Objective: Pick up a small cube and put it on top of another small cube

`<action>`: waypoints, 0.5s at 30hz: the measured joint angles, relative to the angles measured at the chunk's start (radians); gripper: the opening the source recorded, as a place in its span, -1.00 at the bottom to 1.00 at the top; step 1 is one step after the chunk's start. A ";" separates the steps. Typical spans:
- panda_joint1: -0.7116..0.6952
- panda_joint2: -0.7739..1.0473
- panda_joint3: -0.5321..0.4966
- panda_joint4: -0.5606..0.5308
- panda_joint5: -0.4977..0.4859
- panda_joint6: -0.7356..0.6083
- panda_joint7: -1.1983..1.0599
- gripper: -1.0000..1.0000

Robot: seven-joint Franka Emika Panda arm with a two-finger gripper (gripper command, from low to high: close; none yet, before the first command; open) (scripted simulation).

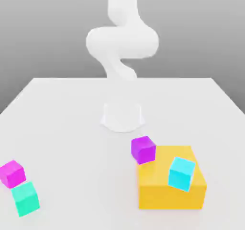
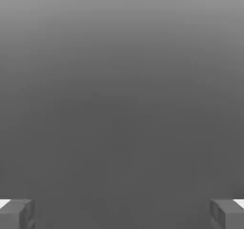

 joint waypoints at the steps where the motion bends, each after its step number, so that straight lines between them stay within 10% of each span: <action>1: -0.014 0.039 -0.014 -0.008 -0.006 0.017 0.000 0.00; 15: -0.182 0.545 -0.242 -0.118 0.003 0.235 -0.073 0.00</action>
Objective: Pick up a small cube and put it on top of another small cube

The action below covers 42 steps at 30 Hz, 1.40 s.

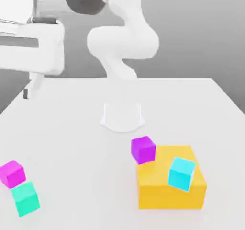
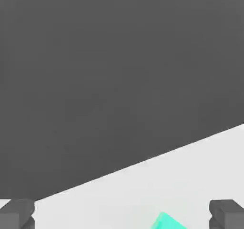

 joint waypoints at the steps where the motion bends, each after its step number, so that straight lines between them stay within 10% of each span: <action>1: -0.011 0.037 -0.016 -0.008 0.012 0.016 -0.013 0.00; 15: -0.296 0.561 0.054 -0.040 0.313 0.282 -0.277 0.00; 16: -0.307 0.580 0.067 -0.036 0.323 0.297 -0.285 -1.00; 29: -0.234 0.392 -0.008 -0.076 0.178 0.154 -0.185 -1.00; 42: 0.114 0.171 0.235 -0.083 0.060 -0.047 -0.271 -1.00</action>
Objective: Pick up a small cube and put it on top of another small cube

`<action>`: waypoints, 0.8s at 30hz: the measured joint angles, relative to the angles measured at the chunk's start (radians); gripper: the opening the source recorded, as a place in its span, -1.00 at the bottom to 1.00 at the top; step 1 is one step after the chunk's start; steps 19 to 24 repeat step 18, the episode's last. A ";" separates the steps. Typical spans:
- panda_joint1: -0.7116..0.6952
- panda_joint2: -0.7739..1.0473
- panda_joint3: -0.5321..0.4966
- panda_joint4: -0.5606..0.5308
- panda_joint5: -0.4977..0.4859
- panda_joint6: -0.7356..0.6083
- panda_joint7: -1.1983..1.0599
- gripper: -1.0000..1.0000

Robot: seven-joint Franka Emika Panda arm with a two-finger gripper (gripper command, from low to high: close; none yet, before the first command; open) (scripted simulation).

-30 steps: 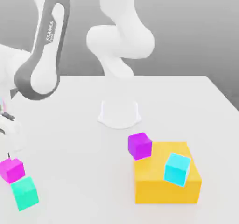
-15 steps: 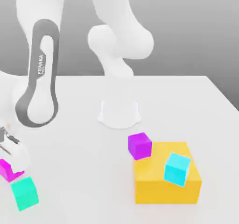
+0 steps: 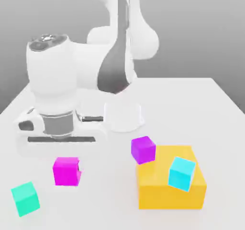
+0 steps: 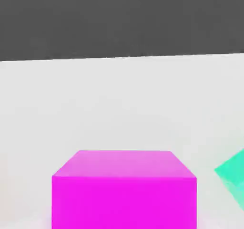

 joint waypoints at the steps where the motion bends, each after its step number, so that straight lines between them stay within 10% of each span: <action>1: 0.035 -0.016 0.010 0.000 -0.003 -0.016 -0.012 -1.00; 14: 0.292 -0.079 0.179 -0.032 -0.027 -0.046 -0.129 -1.00; 15: 0.293 -0.051 0.179 -0.042 -0.034 -0.009 -0.125 1.00; 24: 0.293 -0.051 0.179 -0.042 -0.034 -0.009 -0.125 1.00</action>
